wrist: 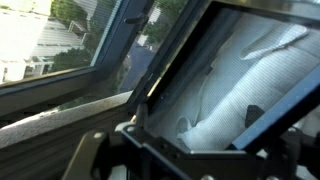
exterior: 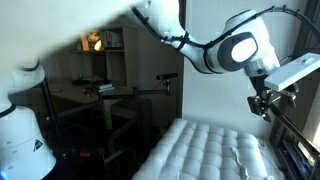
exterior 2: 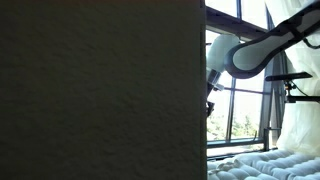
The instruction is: Open the window pane on the bottom left
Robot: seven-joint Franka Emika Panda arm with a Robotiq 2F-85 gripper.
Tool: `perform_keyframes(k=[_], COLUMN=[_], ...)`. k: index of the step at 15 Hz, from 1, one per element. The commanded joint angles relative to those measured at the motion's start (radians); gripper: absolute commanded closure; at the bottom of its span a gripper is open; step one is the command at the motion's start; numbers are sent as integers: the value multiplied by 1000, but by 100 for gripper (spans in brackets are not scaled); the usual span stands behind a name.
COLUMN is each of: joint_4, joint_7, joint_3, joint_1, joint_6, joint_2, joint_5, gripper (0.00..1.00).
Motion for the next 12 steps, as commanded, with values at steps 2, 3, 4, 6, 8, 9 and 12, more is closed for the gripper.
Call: perform_keyframes(k=[2,3,4,6,8,9,12], joint_4=[-291,-338,-388,-486,-587,-641,-798], joint_7=[-209,-244,-262,-278,-286,-291,-278], joint_3=[79,98,103,141,153,157,129], joint_1=[-135,-165,-184,-241,-271,-282,-282], joint_6=[243,278,320,394,484,537,705], joint_2=[-196,-227,-258,-317,-374,-403,-486], joint_5=[50,64,67,56,36,26,-18], gripper=[0,0,0,0,0,0,0])
